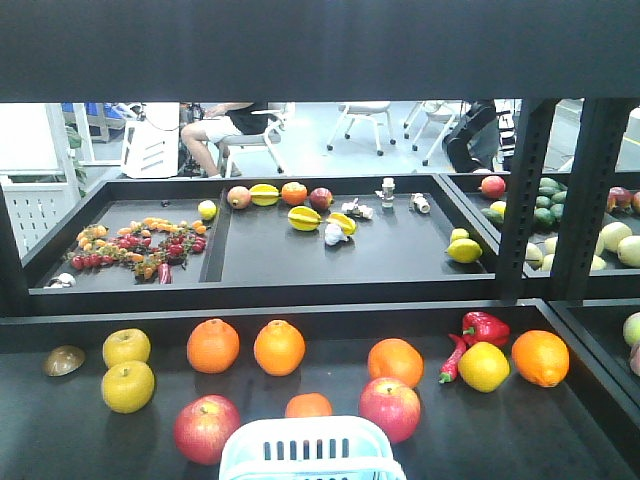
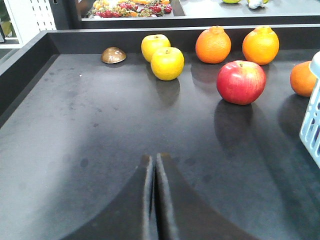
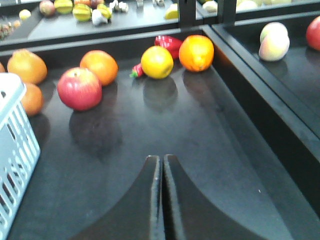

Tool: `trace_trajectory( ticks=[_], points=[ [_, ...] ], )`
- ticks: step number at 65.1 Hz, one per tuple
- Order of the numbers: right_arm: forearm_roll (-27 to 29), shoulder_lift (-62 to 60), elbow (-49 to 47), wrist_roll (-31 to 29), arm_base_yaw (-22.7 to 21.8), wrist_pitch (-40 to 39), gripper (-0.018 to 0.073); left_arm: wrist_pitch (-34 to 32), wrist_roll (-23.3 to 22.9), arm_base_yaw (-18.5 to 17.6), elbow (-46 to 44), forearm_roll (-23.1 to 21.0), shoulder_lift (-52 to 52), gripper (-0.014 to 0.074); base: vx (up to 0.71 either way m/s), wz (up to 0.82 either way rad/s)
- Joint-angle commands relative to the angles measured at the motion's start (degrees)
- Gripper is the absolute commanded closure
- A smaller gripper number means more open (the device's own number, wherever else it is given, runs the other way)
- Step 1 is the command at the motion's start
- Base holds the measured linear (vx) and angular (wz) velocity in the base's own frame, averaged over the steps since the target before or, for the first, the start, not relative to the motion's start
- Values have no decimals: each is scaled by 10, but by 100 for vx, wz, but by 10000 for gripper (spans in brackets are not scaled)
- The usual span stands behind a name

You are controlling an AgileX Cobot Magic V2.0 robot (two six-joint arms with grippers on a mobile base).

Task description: Pick three apples into basket with both arms

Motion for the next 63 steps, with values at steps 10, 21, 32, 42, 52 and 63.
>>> trace_trajectory(
  ticks=[10,21,32,42,52,63],
  points=[
    [-5,-6,0,-44,-2,-35,561,-39,-1,-1,-12,0,6,604,0,0],
    [-4,-6,0,-44,-2,-35,561,-39,-1,-1,-12,0,6,604,0,0],
    [-4,-6,0,-44,-2,-35,561,-39,-1,-1,-12,0,6,604,0,0],
    [-4,-6,0,-44,-2,-35,561,-39,-1,-1,-12,0,6,604,0,0],
    [-4,-6,0,-44,-2,-35,561,-39,-1,-1,-12,0,6,604,0,0],
    [-4,-6,0,-44,-2,-35,561,-39,-1,-1,-12,0,6,604,0,0]
  ],
)
